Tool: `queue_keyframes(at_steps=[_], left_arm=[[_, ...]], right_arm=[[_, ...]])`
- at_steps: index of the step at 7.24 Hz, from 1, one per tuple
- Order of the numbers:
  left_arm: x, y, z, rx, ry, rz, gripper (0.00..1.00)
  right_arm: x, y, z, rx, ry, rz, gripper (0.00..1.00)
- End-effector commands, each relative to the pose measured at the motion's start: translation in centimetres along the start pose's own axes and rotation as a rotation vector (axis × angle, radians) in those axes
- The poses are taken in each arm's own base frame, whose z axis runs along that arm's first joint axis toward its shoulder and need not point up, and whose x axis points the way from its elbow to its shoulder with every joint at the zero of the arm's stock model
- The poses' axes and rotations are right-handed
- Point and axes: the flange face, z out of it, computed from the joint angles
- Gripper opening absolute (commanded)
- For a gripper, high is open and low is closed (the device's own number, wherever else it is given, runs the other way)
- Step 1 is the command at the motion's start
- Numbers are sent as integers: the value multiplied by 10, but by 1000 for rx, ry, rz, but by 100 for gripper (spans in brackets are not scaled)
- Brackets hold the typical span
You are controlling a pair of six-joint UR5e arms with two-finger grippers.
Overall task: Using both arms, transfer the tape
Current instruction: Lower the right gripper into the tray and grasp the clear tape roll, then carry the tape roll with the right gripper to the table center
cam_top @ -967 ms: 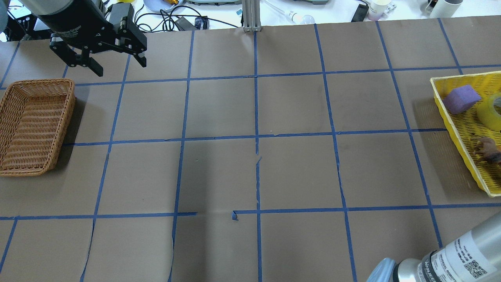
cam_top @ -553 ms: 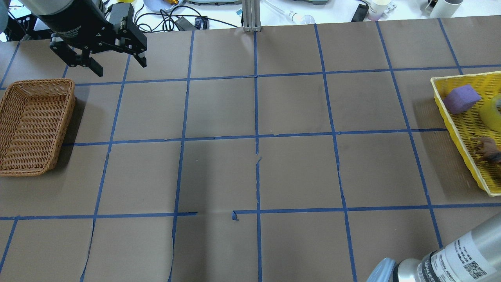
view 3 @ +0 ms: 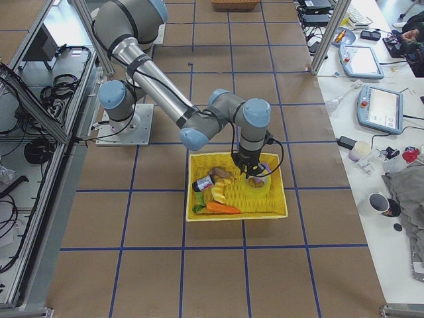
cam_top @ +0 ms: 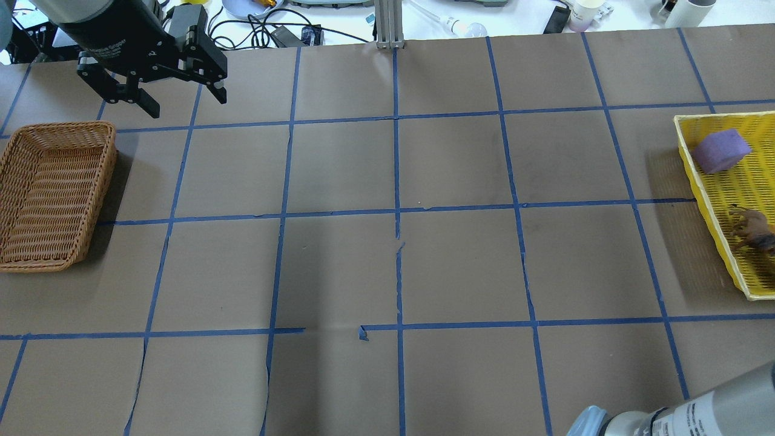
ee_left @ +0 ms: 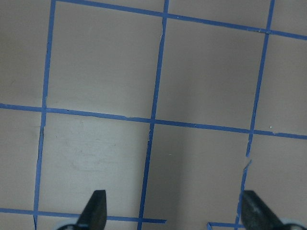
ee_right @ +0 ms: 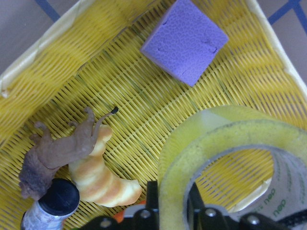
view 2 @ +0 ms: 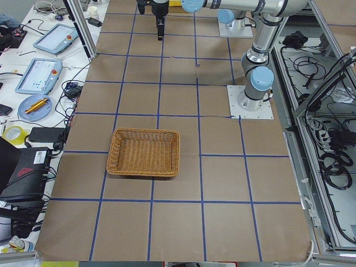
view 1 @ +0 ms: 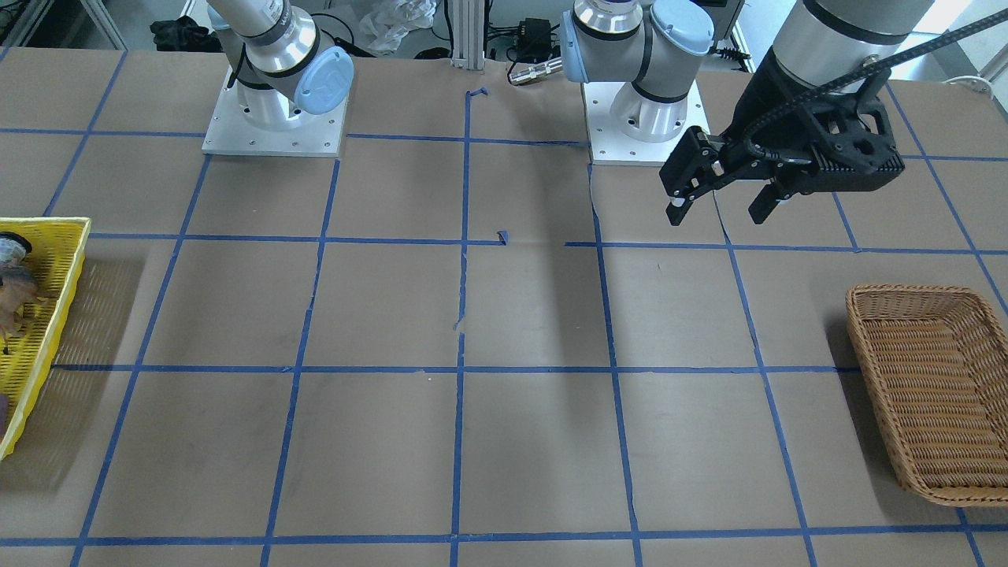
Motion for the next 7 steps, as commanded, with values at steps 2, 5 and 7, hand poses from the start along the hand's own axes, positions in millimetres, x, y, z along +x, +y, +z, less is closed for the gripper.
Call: queue_keyframes(at_steps=[2, 5, 7], left_arm=[[0, 0, 0, -1, 0, 0, 100], [0, 0, 0, -1, 0, 0, 100], [0, 0, 0, -1, 1, 0, 100]], right_arm=[[-107, -129, -113, 97, -65, 488, 0], [-274, -358, -106, 128, -111, 882, 0], [-370, -444, -69, 127, -139, 1008, 0]])
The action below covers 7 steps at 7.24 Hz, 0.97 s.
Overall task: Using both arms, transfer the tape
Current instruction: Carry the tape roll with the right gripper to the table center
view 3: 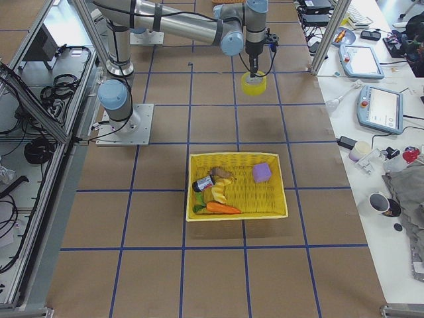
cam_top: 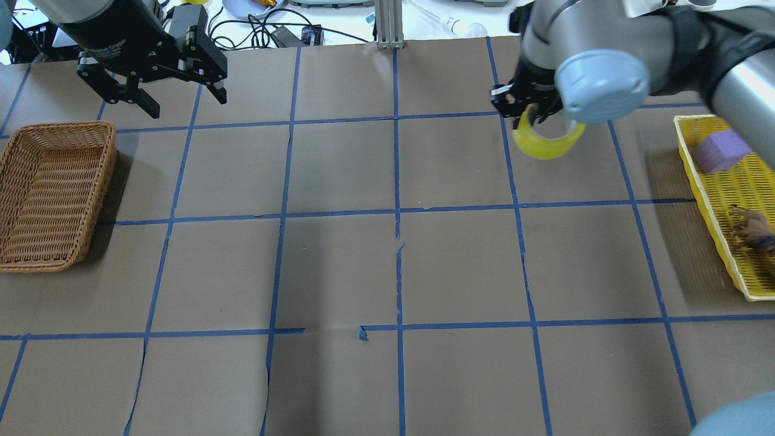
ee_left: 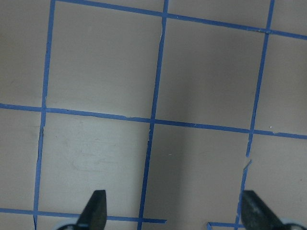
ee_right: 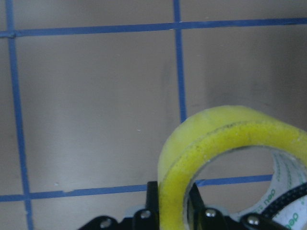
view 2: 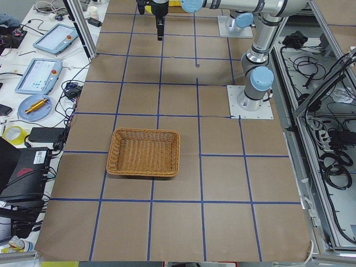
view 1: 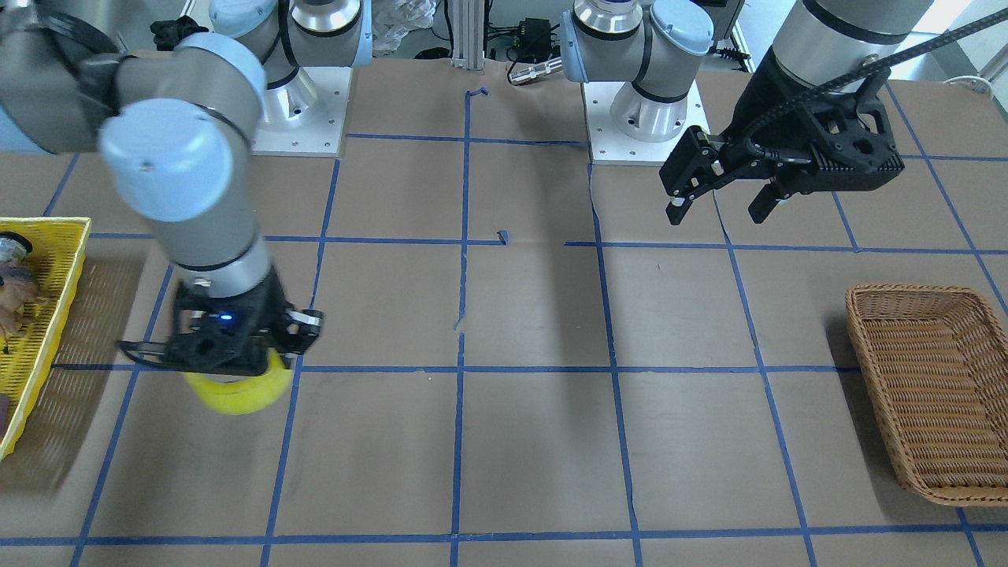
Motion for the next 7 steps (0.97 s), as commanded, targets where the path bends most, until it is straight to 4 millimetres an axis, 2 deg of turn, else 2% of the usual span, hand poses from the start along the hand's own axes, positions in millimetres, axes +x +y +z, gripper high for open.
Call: queue_keyframes(at_steps=[1, 3, 5, 7], left_arm=[[1, 0, -1, 1, 1, 2, 100], [0, 0, 0, 0, 0, 0, 100], [0, 0, 0, 0, 1, 0, 100], [-1, 0, -1, 2, 0, -1, 100]], right_arm=[[-120, 46, 52, -60, -38, 147, 0], [-175, 84, 75, -117, -46, 219, 0], [-194, 104, 100, -161, -27, 203, 0], [-205, 115, 105, -231, -83, 277, 0]])
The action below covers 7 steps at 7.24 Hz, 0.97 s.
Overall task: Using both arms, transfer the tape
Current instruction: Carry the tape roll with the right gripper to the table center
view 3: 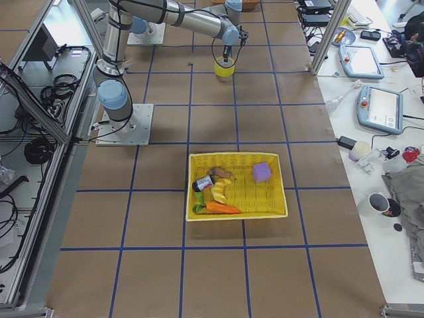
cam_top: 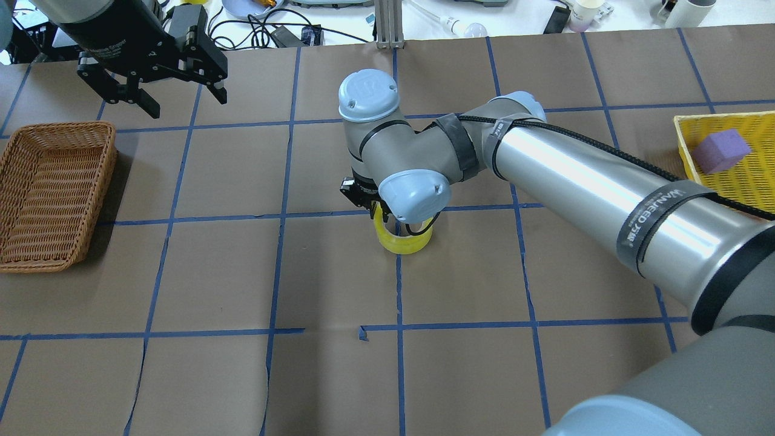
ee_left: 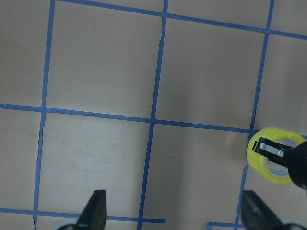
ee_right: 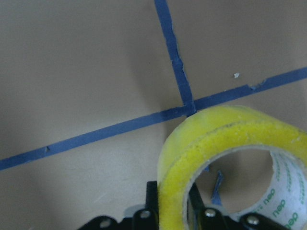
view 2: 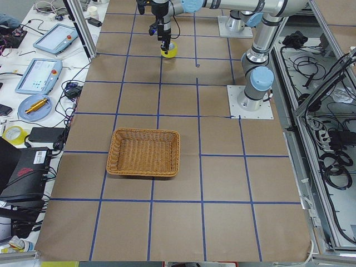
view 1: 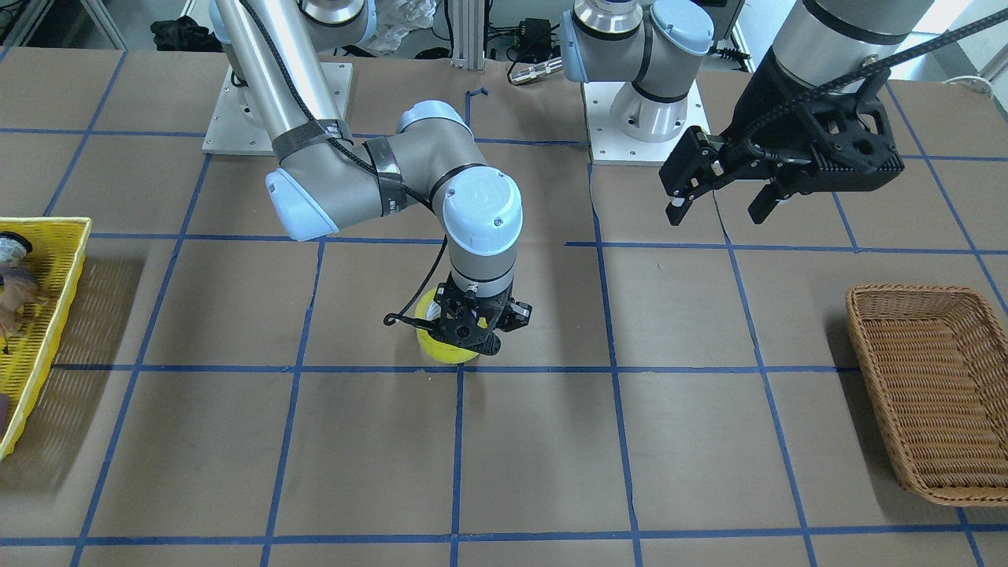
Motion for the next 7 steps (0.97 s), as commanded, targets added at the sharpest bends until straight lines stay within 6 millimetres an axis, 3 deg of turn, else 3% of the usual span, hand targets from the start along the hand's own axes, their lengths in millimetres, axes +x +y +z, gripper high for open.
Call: queue_keyframes(at_steps=[1, 4, 5, 6, 7], left_arm=[[0, 0, 0, 0, 1, -1, 100], [-1, 0, -1, 1, 0, -1, 100], [-1, 0, -1, 1, 0, -1, 100], [-1, 0, -1, 1, 0, -1, 100], [-1, 0, -1, 1, 0, -1, 100]], right_arm=[[-5, 12, 12, -74, -40, 55, 0], [3, 11, 21, -50, 10, 33, 2], [5, 13, 21, -45, 12, 32, 83], [3, 10, 6, -6, -13, 17, 100], [12, 4, -18, 17, -33, 21, 100]])
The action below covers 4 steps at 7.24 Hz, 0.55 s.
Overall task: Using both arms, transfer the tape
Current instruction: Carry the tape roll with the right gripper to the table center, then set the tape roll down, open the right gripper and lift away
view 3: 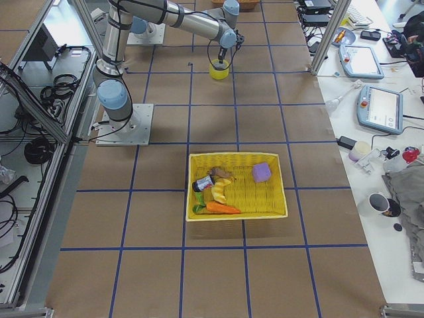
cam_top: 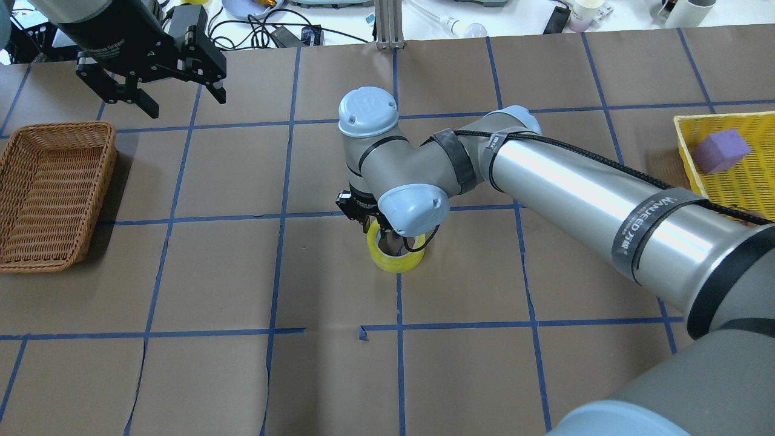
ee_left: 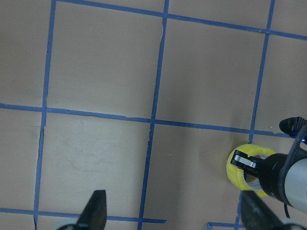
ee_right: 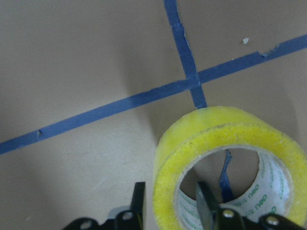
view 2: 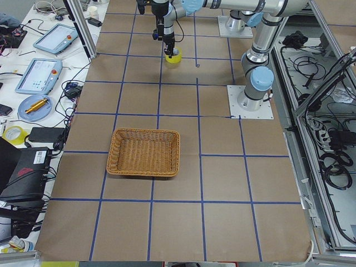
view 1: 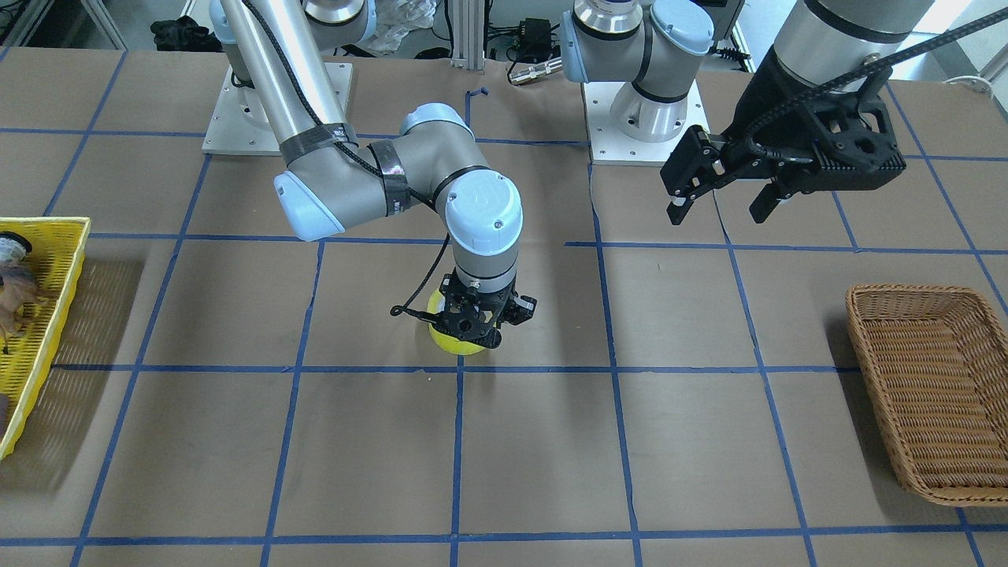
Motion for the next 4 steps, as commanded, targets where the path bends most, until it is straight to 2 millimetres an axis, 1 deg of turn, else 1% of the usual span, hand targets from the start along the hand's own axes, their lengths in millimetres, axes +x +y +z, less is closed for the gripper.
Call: queue_keyframes(at_steps=[1, 2, 3, 4], left_arm=[[1, 0, 1, -2, 2, 1, 100], [1, 0, 1, -2, -3, 3, 100], [2, -4, 12, -18, -8, 4, 100], [2, -14, 28, -32, -12, -3, 100]], right_arm=[[18, -10, -55, 59, -51, 18, 100], [47, -33, -80, 77, -45, 53, 100], [95, -63, -110, 98, -8, 36, 100], [148, -86, -138, 69, 19, -39, 100]])
